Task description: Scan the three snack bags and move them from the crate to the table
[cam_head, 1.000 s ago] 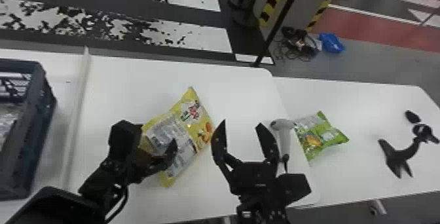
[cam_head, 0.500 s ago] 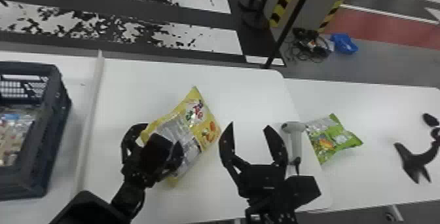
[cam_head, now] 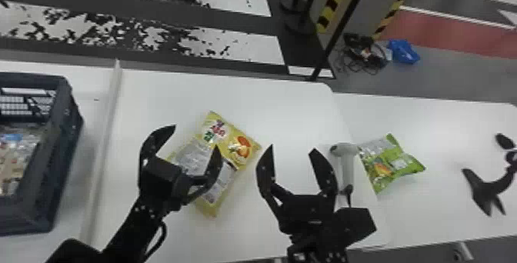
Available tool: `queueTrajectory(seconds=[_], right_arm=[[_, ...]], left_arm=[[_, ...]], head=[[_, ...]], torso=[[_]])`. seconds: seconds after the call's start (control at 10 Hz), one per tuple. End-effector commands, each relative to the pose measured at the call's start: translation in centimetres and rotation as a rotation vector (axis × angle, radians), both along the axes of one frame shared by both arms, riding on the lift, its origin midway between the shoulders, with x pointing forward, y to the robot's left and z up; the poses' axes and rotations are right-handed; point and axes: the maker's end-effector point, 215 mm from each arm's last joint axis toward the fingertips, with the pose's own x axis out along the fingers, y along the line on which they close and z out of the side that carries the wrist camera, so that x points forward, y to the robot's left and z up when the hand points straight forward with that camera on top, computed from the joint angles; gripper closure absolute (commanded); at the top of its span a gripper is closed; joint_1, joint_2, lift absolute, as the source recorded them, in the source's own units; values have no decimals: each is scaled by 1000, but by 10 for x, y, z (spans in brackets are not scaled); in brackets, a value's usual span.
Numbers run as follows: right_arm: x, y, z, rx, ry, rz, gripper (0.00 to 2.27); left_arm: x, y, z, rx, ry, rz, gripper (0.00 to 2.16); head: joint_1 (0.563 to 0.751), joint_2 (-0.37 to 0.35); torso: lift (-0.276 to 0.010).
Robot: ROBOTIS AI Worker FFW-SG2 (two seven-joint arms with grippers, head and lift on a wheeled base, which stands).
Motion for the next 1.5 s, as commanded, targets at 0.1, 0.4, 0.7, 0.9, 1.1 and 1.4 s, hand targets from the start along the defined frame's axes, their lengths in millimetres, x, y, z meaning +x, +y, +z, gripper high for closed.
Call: queueTrajectory(seconds=[0.1, 0.4, 0.7, 0.9, 1.1, 1.4], right_arm=[[-1, 0, 0, 1, 1, 0, 63], [0, 0, 1, -1, -2, -1, 63], [2, 5, -12, -10, 42, 12, 70], [3, 18, -28, -28, 94, 44, 66], [-3, 41, -51, -33, 168, 106, 120], [-14, 85, -72, -6, 242, 220, 913]], left_arm=[[-8, 15, 25, -18, -42, 36, 29], [-13, 91, 54, -109, -69, 145, 29], [-27, 185, 81, -158, -83, 266, 29], [-40, 227, 90, -170, -79, 316, 29], [-51, 256, 76, -180, -41, 354, 29], [-58, 288, 67, -191, -19, 387, 29]], head=[[695, -272], [695, -230], [695, -123], [695, -14], [695, 72], [695, 185]], torso=[[-62], [-62], [-62], [-62], [-62], [-62]])
